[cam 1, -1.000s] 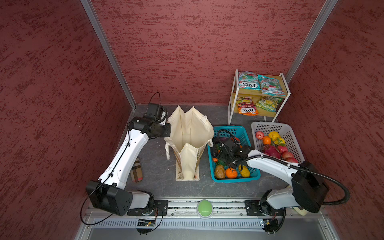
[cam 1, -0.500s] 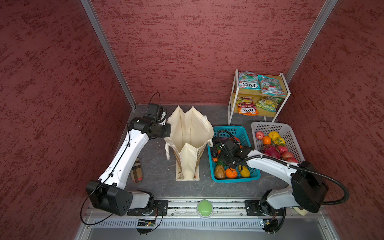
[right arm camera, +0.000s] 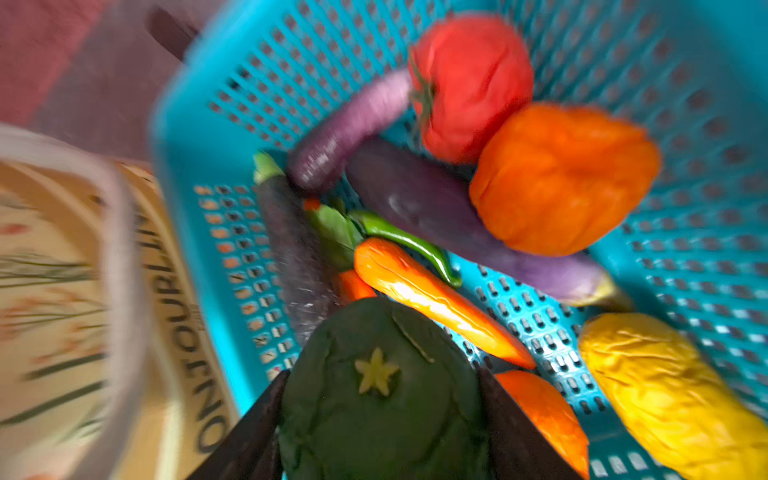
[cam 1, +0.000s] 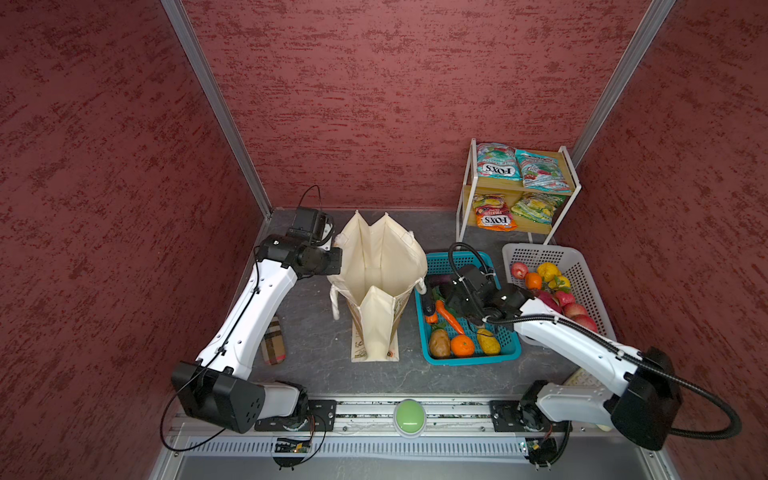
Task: Place the food into the grocery bag and tie it
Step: 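Lower the right gripper onto the green round squash and grasp it, then carry the green squash with the right gripper into the tote bag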
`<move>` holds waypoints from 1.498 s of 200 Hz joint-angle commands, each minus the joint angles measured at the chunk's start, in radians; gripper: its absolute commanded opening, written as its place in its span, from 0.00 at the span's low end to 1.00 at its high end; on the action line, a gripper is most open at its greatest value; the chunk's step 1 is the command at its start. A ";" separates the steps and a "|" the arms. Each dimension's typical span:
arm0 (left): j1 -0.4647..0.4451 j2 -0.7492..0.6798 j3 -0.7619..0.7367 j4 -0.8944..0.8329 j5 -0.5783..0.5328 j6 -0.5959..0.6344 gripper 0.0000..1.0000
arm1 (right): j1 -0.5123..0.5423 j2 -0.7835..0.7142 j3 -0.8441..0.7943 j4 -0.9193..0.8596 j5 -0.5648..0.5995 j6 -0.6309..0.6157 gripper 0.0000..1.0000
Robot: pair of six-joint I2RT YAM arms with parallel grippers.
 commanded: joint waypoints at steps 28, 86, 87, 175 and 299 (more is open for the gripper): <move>-0.005 -0.018 0.005 -0.007 0.006 0.005 0.00 | -0.013 -0.047 0.296 -0.143 0.146 -0.082 0.62; -0.007 -0.018 0.015 -0.013 0.012 0.010 0.00 | 0.000 0.196 0.749 -0.161 0.015 -0.212 0.62; -0.007 -0.017 0.017 -0.013 0.013 0.011 0.00 | 0.001 0.200 0.756 -0.161 0.013 -0.213 0.62; -0.007 -0.029 0.006 -0.006 0.015 0.018 0.00 | 0.192 0.751 1.321 -0.379 -0.194 -0.380 0.64; -0.007 -0.041 0.003 -0.003 0.023 0.020 0.00 | 0.196 0.946 1.196 -0.335 -0.213 -0.423 0.66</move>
